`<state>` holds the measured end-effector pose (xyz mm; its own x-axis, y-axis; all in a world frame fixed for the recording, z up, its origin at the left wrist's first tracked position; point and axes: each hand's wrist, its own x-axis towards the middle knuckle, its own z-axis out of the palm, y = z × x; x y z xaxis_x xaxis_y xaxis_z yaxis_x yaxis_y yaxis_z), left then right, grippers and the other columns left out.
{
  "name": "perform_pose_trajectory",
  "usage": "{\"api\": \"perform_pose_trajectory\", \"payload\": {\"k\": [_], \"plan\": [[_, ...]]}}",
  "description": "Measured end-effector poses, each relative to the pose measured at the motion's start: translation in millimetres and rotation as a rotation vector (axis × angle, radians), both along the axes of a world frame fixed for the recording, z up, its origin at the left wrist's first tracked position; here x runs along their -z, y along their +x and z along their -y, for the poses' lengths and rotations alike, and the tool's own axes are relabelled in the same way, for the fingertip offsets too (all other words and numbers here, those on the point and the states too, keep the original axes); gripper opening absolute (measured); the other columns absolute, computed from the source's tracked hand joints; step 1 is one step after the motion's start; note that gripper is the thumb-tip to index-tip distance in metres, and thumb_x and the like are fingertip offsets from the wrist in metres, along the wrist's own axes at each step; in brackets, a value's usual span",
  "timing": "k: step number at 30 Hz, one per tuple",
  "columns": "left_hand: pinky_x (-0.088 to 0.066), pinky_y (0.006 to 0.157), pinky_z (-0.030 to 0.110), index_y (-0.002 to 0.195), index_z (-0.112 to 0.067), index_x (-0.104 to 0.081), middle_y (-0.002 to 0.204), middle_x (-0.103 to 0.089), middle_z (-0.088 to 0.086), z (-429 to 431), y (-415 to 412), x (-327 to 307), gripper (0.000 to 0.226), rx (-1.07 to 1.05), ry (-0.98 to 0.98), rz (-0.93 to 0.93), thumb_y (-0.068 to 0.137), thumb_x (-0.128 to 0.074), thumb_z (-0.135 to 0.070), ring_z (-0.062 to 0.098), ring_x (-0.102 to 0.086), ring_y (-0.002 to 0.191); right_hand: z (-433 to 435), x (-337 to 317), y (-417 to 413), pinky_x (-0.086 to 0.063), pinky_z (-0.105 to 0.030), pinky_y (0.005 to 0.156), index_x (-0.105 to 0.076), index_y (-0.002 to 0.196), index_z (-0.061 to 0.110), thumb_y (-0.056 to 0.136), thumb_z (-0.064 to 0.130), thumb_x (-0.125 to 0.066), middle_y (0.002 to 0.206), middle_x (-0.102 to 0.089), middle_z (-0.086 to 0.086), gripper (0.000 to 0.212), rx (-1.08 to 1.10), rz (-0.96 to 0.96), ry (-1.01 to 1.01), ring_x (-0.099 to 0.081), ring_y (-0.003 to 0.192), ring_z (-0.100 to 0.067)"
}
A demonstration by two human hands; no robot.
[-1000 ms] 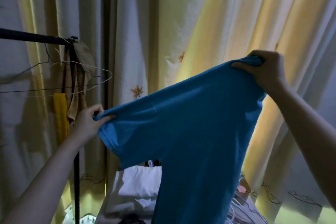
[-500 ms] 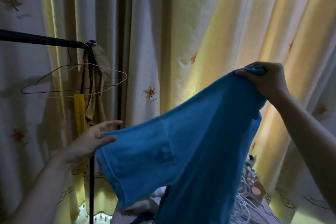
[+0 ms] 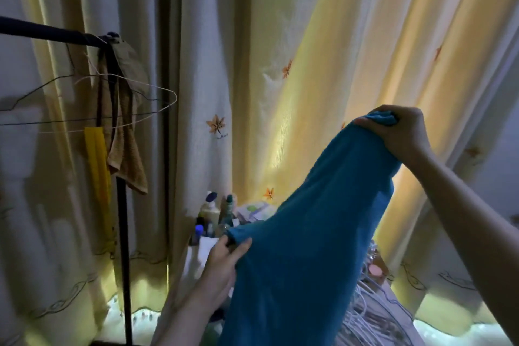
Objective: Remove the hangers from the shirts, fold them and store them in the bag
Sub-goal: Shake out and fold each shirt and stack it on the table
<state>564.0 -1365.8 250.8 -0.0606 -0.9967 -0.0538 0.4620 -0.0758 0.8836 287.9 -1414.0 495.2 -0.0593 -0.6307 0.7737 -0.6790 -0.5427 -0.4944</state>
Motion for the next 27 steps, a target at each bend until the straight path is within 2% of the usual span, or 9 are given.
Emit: {"api": "perform_pose_trajectory", "payload": {"k": [2, 5, 9, 12, 14, 16, 21, 23, 27], "plan": [[-0.056, 0.069, 0.023, 0.103, -0.012, -0.060, 0.103, -0.070, 0.009, 5, -4, 2, 0.019, -0.129, -0.060, 0.182, 0.086, -0.064, -0.004, 0.015, -0.068, 0.085, -1, 3, -8, -0.035, -0.004, 0.053, -0.064, 0.063, 0.028, 0.070, 0.037, -0.080, 0.063, -0.060, 0.006, 0.020, 0.016, 0.003, -0.001, -0.048, 0.058, 0.000], [-0.054, 0.066, 0.022, 0.096, -0.020, -0.054, 0.096, -0.071, 0.005, 14, 4, 8, 0.035, -0.243, -0.081, 0.404, 0.073, -0.080, -0.014, 0.014, -0.069, 0.084, -2, 9, -25, -0.034, -0.002, 0.053, -0.063, 0.063, 0.028, 0.070, 0.036, -0.080, 0.059, -0.059, 0.014, 0.020, 0.041, -0.011, 0.010, -0.051, 0.058, 0.007], [-0.050, 0.064, 0.024, 0.088, -0.024, -0.039, 0.084, -0.058, -0.005, 19, 11, 7, 0.053, -0.394, -0.109, 0.430, 0.065, -0.084, -0.005, 0.011, -0.065, 0.074, -6, 11, -36, -0.036, -0.001, 0.054, -0.062, 0.061, 0.033, 0.069, 0.033, -0.080, 0.058, -0.062, 0.023, 0.020, -0.042, -0.068, 0.067, -0.053, 0.059, 0.010], [-0.053, 0.057, 0.015, 0.093, -0.018, -0.052, 0.086, -0.068, 0.000, 25, 25, -1, 0.045, -0.270, -0.142, 0.335, 0.062, -0.081, -0.002, 0.005, -0.071, 0.070, -14, 3, -44, -0.043, -0.003, 0.057, -0.069, 0.067, 0.036, 0.063, 0.038, -0.076, 0.069, -0.068, 0.020, 0.009, -0.233, -0.202, 0.295, -0.059, 0.066, 0.009], [-0.054, 0.062, 0.015, 0.097, -0.016, -0.062, 0.095, -0.071, 0.005, 24, 42, -8, 0.044, -0.149, -0.173, 0.364, 0.060, -0.081, -0.003, 0.009, -0.072, 0.079, -18, -2, -51, -0.047, -0.006, 0.060, -0.071, 0.075, 0.037, 0.060, 0.037, -0.077, 0.078, -0.071, 0.015, 0.016, -0.295, -0.314, 0.488, -0.063, 0.072, 0.005], [-0.055, 0.066, 0.015, 0.101, -0.017, -0.065, 0.104, -0.070, 0.007, 23, 59, -18, 0.046, -0.116, -0.202, 0.421, 0.064, -0.078, 0.006, 0.016, -0.070, 0.087, -19, -7, -57, -0.048, -0.007, 0.061, -0.072, 0.080, 0.035, 0.060, 0.035, -0.078, 0.080, -0.072, 0.014, 0.021, -0.277, -0.426, 0.547, -0.065, 0.073, 0.003], [-0.046, 0.078, 0.012, 0.107, -0.017, -0.066, 0.106, -0.064, 0.001, 25, 78, -67, 0.043, -0.310, -0.343, 0.680, 0.072, -0.074, 0.006, 0.014, -0.059, 0.100, -9, -23, -51, -0.044, -0.004, 0.057, -0.068, 0.070, 0.035, 0.066, 0.019, -0.083, 0.068, -0.067, 0.021, 0.022, -0.157, -0.381, 0.313, -0.058, 0.063, 0.008], [-0.044, 0.085, 0.018, 0.112, -0.014, -0.066, 0.108, -0.062, -0.001, 28, 83, -90, 0.042, -0.421, -0.399, 0.748, 0.074, -0.073, 0.003, 0.012, -0.056, 0.103, 1, -33, -40, -0.041, -0.003, 0.057, -0.067, 0.070, 0.031, 0.068, 0.014, -0.082, 0.062, -0.064, 0.020, 0.023, -0.142, -0.306, 0.198, -0.055, 0.061, 0.006], [-0.043, 0.089, 0.024, 0.113, -0.016, -0.067, 0.109, -0.064, 0.000, 33, 105, -123, 0.040, -0.613, -0.519, 0.865, 0.076, -0.074, -0.001, 0.013, -0.056, 0.103, 21, -55, -13, -0.040, -0.011, 0.066, -0.071, 0.085, 0.017, 0.072, 0.012, -0.079, 0.078, -0.066, 0.008, 0.016, -0.092, -0.260, 0.058, -0.052, 0.078, -0.006]]}}
